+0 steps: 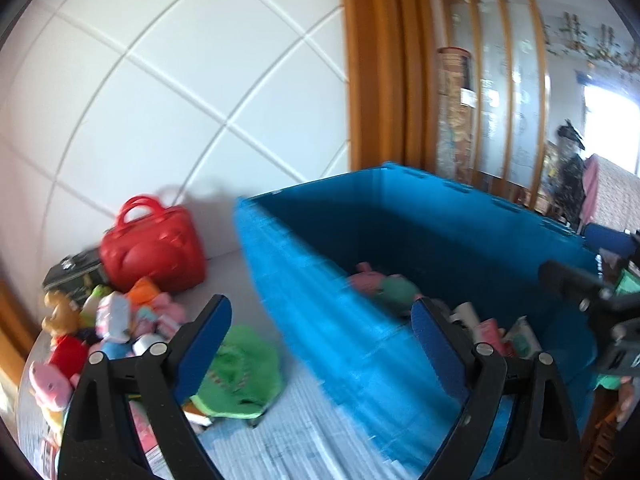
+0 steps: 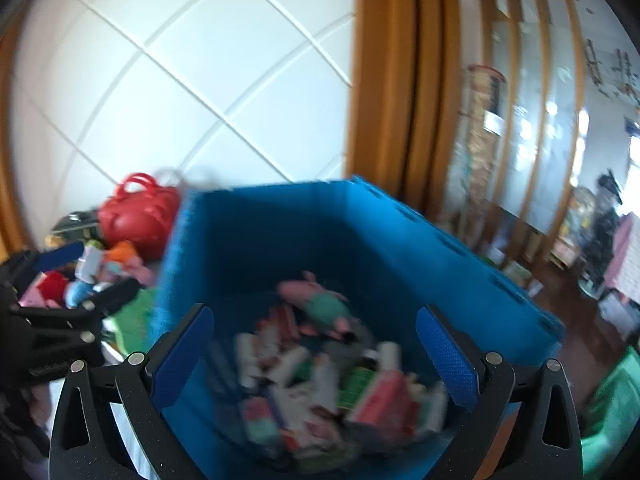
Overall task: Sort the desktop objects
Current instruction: 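Move both tools back from the bin to the table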
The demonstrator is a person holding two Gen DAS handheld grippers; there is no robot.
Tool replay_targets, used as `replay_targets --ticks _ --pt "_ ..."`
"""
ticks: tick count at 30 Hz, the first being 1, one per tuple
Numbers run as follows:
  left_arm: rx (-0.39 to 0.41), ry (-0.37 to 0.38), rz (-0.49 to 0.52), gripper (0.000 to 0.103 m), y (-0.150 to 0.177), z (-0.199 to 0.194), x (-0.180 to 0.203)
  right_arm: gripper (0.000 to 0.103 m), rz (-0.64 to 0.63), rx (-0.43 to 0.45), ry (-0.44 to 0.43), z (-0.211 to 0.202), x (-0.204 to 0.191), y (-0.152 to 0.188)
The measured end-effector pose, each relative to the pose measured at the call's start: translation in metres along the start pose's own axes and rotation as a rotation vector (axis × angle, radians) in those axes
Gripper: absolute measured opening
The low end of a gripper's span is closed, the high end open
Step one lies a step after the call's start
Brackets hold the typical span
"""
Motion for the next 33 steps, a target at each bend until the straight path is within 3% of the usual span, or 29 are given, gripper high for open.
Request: replay_targets --ticks 9,19,26,33 --pt "-0.045 -0.218 -0.107 0.092 0.059 -0.046 -0.121 0.103 -0.060 0.027 -0.210 -0.012 -0.127 -0.010" --pt "-0.141 -0.426 -0.290 0.092 0.150 -0.108 -0.248 0.103 -0.211 -0.089 -0.396 0.015 -0.262 0.023" --pt "-0.235 -0.634 -0.441 0.092 0.237 -0.171 -0.363 0.103 -0.275 -0.210 -0.444 0.044 -0.333 0.065" --pt "-0.342 -0.771 -0.561 0.092 0.325 -0.231 -0.476 0.103 -0.286 -0.317 -0.421 0.071 -0.370 0.096"
Point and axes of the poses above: each gripper's, at about its wrist camera, not at the fingertips, and z roughly the way its jaws point, x to its right, y to its underside, the point moved 8 cm from there along z, roughly the way its jaws point, and after that the axes turned 9 degrees about y, right-handed, at the moved point
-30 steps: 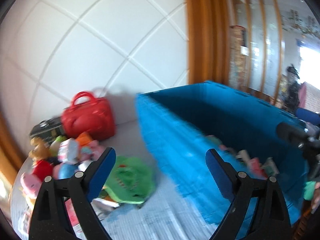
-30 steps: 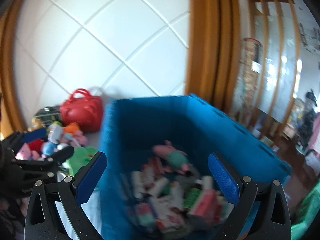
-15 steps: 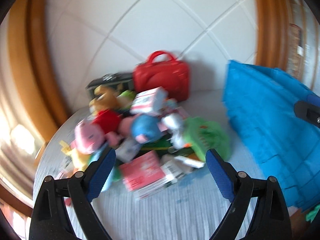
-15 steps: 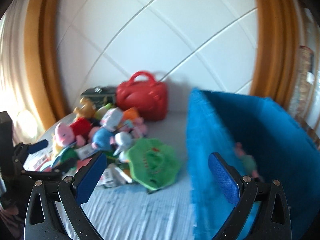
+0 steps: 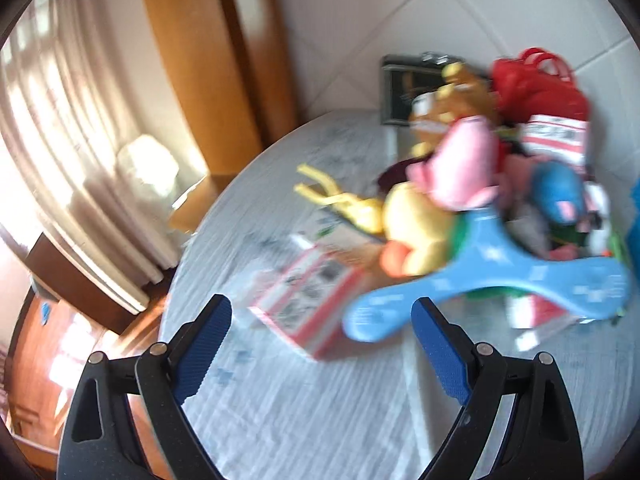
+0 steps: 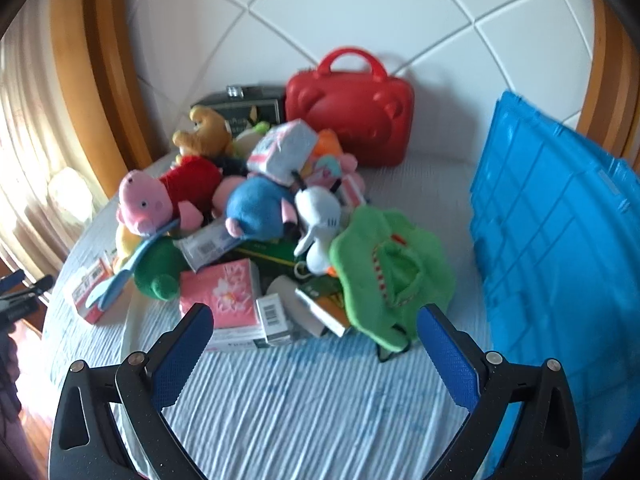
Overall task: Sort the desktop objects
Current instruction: 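Move both tools back from the bin to the table, then grasp the clear box of floss picks with the left tool while the right tool grasps the small white box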
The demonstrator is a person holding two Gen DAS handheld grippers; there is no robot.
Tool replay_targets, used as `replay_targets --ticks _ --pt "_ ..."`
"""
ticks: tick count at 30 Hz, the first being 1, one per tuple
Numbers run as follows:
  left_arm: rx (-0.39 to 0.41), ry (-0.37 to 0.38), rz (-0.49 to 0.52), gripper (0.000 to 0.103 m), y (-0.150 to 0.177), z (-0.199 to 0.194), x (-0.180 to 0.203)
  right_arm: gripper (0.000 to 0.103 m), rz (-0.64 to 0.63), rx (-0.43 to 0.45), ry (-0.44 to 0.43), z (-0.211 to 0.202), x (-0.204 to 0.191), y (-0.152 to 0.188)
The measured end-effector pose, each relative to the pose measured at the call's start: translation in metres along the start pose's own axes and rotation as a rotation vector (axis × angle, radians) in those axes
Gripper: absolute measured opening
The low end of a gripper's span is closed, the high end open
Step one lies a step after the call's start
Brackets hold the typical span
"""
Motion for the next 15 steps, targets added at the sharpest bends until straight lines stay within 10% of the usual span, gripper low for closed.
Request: replay_targets --ticks 10,15 --pt "-0.195 -0.078 -0.076 0.092 0.017 0.115 -0.144 0.103 0.060 -0.179 0.076 0.068 -0.019 0.026" --pt "-0.250 -0.011 -0.070 0.092 0.020 0.154 -0.153 0.103 0.087 -0.228 0.124 0.090 -0.016 0.033"
Point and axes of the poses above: each gripper's, at about its wrist camera, not at the fingertips, and z roughly the way its jaws point, x to its right, y to its underside, the point moved 8 cm from there along z, roughly the way its jaws point, and after that the axes turned 9 degrees about y, right-handed, at the moved point
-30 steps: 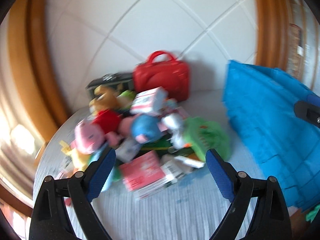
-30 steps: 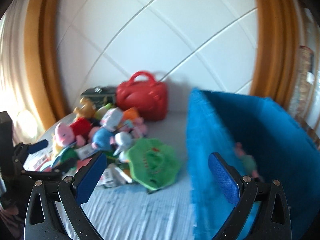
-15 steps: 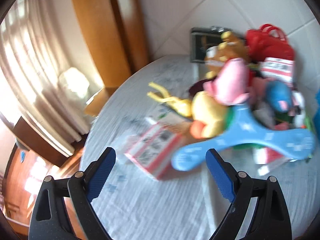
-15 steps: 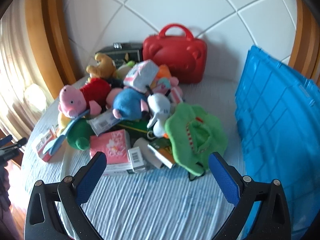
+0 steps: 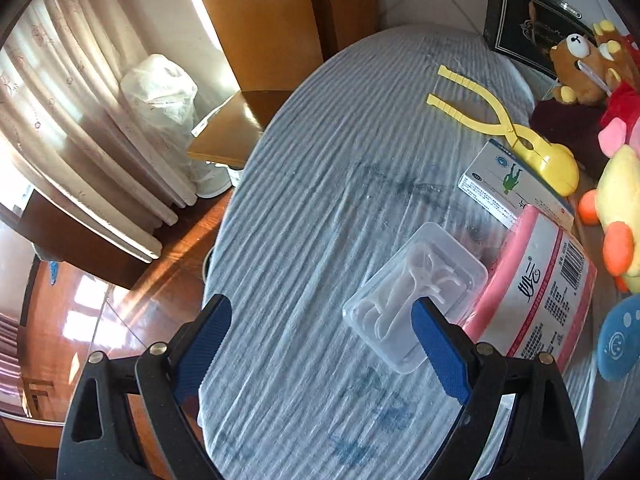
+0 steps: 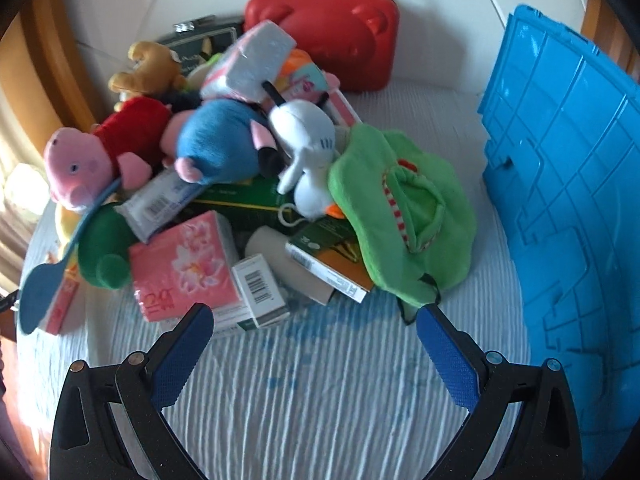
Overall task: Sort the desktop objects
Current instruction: 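Grasp the clear box of floss picks with the left tool while the right tool grasps the small white box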
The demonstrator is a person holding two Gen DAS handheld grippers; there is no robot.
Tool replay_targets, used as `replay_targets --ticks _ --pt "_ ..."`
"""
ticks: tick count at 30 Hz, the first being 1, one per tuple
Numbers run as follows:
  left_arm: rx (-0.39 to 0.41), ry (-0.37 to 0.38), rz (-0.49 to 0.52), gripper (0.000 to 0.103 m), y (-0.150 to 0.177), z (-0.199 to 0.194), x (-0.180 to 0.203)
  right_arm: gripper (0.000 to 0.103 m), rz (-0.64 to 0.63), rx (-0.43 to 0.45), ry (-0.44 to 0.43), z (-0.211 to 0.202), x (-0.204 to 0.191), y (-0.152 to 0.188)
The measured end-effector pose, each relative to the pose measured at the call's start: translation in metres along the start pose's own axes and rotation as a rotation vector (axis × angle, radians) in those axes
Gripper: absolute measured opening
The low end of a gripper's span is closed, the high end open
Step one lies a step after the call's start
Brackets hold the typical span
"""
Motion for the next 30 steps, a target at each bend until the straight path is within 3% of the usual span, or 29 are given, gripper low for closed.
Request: replay_targets --ticks 6,9,16,18,22,27,29,30 --pt "-0.046 0.138 0.115 0.092 0.001 0.016 0.046 0.103 0.057 -0.070 0.029 0.031 0.009 0.008" --pt "-0.067 0.170 0.162 0.092 0.004 0.019 0.060 0.103 0.066 -0.094 0.027 0.041 0.007 0.012" --pt "-0.145 0.141 0.146 0.092 -0.001 0.047 0.049 0.103 0.051 -0.103 0.023 0.050 -0.006 0.011" --pt "-0.144 0.178 0.097 0.092 -0.002 0.048 0.047 0.103 0.050 -0.101 0.024 0.051 -0.008 0.008" --pt "-0.119 0.199 0.074 0.080 0.001 0.044 0.048 0.103 0.029 -0.104 0.019 0.058 -0.013 0.005" --pt "-0.107 0.189 0.062 0.077 0.006 0.039 0.045 0.103 -0.038 -0.120 0.001 0.066 -0.028 0.008" --pt "-0.107 0.186 0.060 0.077 0.006 0.041 0.041 0.095 -0.062 -0.132 0.030 0.069 -0.031 0.011" --pt "-0.107 0.186 0.055 0.077 0.005 0.041 0.041 0.086 -0.067 -0.138 0.024 0.070 -0.033 0.012"
Point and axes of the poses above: each gripper's, at about its wrist camera, not at the fingertips, and z roughly the way its jaws point, x to its right, y to its underside, the point moved 8 cm from there along z, roughly the way its jaws point, and after that the axes turned 9 degrees about y, right-handed, at the moved point
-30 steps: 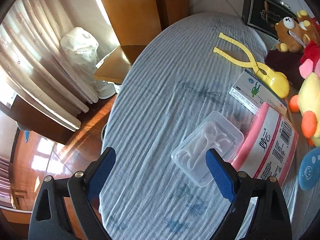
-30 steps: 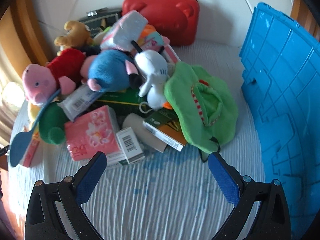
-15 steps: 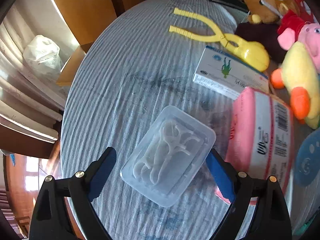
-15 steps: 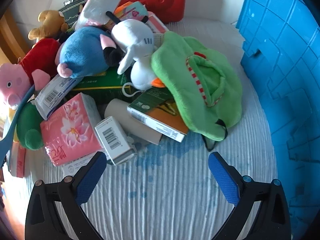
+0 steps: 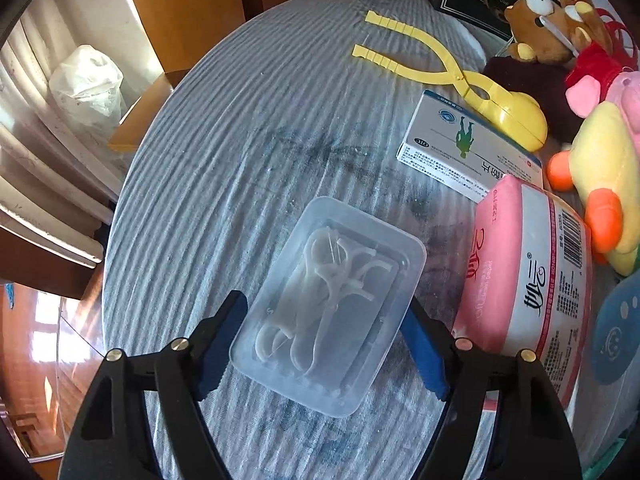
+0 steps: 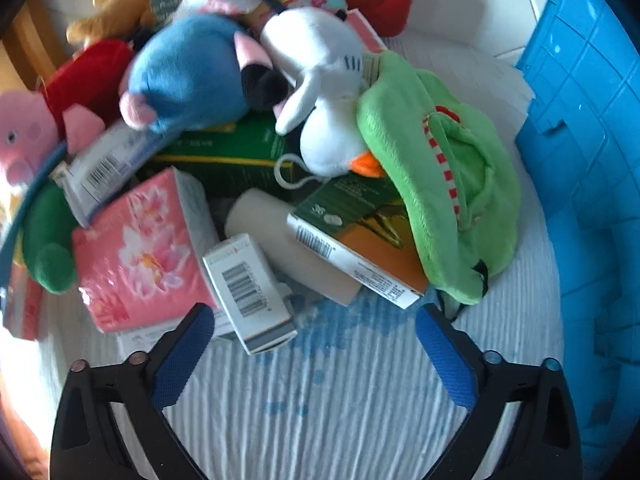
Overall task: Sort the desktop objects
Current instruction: 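Grasp the clear box of floss picks with the left tool while the right tool grasps the small white box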
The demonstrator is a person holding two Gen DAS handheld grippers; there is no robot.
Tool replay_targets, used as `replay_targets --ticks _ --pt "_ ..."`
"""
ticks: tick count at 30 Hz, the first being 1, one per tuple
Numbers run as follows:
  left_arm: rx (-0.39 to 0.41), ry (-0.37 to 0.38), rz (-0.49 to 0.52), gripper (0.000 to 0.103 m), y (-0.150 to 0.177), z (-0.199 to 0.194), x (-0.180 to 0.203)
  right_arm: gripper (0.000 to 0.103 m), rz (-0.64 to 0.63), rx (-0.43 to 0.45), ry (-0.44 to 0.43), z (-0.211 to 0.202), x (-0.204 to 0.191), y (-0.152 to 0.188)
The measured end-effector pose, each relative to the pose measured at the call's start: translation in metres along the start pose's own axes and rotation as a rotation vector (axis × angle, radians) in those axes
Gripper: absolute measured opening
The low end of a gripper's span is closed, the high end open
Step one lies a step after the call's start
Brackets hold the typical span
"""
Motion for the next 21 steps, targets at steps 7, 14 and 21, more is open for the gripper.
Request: replay_targets --ticks 7,14,21 --pt "-0.004 -0.009 -0.051 0.074 -0.001 0.004 0.000 0.051 -0.040 -0.007 -0.041 0.004 -0.017 0.003" --pt "0.020 -0.033 -0.076 0.069 0.010 -0.010 0.002 0.036 -0.053 0.012 -0.064 -0.007 -0.025 0.009" --pt "0.118 -0.082 -0.067 0.064 0.011 -0.053 0.006 0.032 -0.057 0.050 -0.090 -0.033 -0.022 0.015"
Point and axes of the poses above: each gripper's, at about its wrist camera, not at the fingertips, and z roughly the way its jaws point, x to its right, y to its underside, the point moved 8 cm from there along z, roughly the way its jaws point, and after that the axes turned 9 degrees about y, right-handed, at the moved point
